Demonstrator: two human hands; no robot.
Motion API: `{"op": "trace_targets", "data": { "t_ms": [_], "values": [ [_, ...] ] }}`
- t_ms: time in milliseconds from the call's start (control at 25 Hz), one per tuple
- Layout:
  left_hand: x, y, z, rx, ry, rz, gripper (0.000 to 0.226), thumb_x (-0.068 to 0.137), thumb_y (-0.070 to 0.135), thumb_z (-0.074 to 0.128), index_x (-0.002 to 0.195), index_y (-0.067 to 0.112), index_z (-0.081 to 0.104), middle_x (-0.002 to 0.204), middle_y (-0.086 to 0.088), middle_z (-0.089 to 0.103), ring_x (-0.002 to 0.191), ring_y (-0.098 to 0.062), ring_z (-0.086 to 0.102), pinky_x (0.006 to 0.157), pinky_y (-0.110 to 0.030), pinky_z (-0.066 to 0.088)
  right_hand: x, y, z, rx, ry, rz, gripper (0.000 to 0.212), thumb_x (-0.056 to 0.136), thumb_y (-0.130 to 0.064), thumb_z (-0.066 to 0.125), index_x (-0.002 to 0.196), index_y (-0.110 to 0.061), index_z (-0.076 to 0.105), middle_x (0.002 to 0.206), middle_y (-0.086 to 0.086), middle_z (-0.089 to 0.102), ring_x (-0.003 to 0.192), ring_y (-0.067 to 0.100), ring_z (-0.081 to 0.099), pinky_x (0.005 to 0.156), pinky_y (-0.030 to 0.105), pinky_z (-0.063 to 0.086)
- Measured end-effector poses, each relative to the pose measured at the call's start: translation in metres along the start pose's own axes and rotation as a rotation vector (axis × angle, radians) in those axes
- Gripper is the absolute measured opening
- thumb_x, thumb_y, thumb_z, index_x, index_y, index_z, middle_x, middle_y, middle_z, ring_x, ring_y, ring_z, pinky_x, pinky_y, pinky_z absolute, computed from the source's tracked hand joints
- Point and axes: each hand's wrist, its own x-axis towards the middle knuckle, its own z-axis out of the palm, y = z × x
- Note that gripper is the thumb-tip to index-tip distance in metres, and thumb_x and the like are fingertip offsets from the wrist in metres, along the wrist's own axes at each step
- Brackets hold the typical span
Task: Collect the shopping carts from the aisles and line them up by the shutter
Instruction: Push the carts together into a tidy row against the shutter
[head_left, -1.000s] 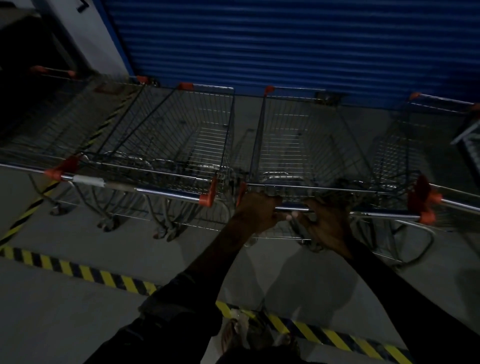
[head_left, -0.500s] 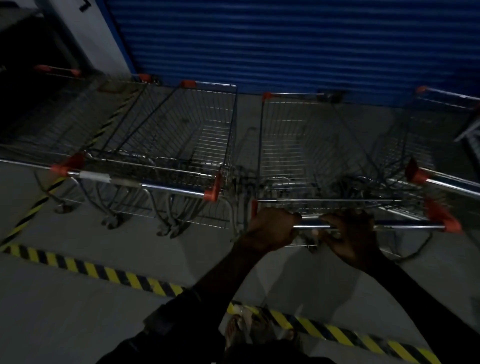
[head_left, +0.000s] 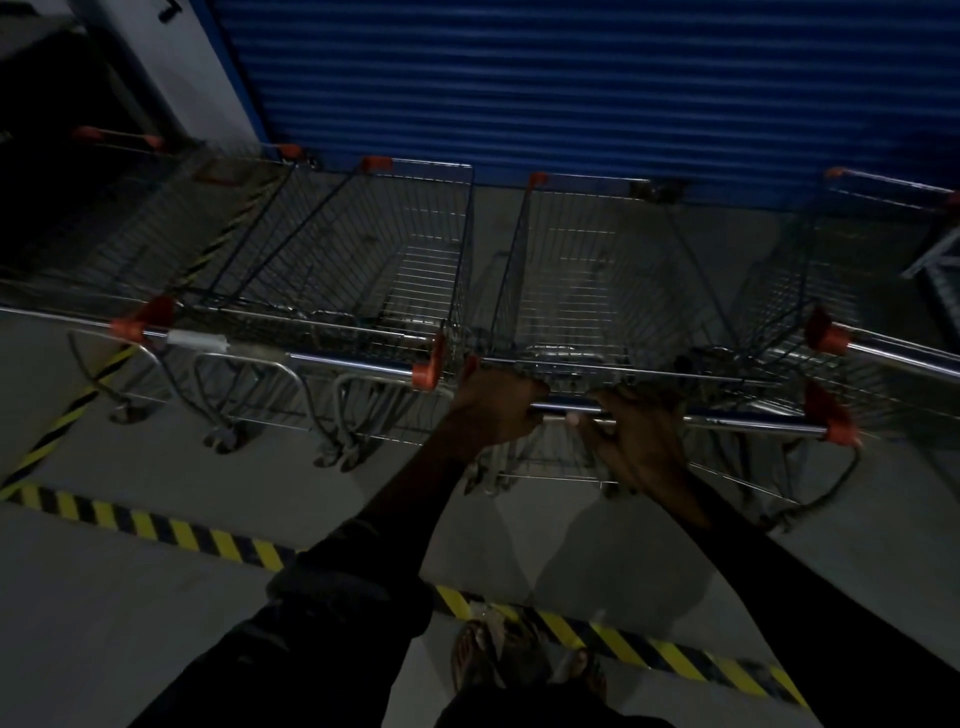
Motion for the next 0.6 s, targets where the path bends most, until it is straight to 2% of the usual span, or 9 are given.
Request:
{"op": "trace_targets", "data": {
  "t_ms": [240, 400, 600],
  "values": [
    [-0.002, -0.021, 0.001, 0.0, -0.004, 0.018, 0.027, 0.092, 0.042, 0.06, 0.112, 0.026, 0.07, 0.101, -0.003, 0.075, 0.094, -0.024, 0.072, 0.073, -0.028, 0.044, 0.01, -0.017, 0.011, -0.026, 0.011, 0.008, 0.055, 0.089, -0.073, 0.044, 0.108, -0.028, 0.071, 0.101, -0.002, 0.073, 0.1, 0.03, 0.06, 0.088, 0.053, 0.048],
    [-0.003, -0.028, -0.001, 0.01, -0.029, 0.007, 0.031, 0.093, 0.043, 0.06, 0.117, 0.026, 0.068, 0.105, -0.005, 0.075, 0.097, -0.027, 0.071, 0.079, -0.033, 0.051, 0.011, -0.027, 0.011, -0.088, 0.003, 0.027, 0.05, 0.089, -0.071, 0.046, 0.109, -0.031, 0.071, 0.103, -0.006, 0.072, 0.104, 0.027, 0.058, 0.09, 0.046, 0.041],
    [-0.006, -0.023, 0.007, 0.031, 0.082, 0.029, 0.027, 0.089, 0.04, 0.064, 0.108, 0.022, 0.07, 0.09, -0.007, 0.075, 0.084, -0.031, 0.073, 0.07, -0.033, 0.051, 0.005, -0.025, 0.01, -0.088, -0.007, 0.027, 0.051, 0.092, -0.07, 0.044, 0.114, -0.033, 0.07, 0.109, -0.006, 0.072, 0.105, 0.024, 0.057, 0.089, 0.041, 0.035]
  ]
}}
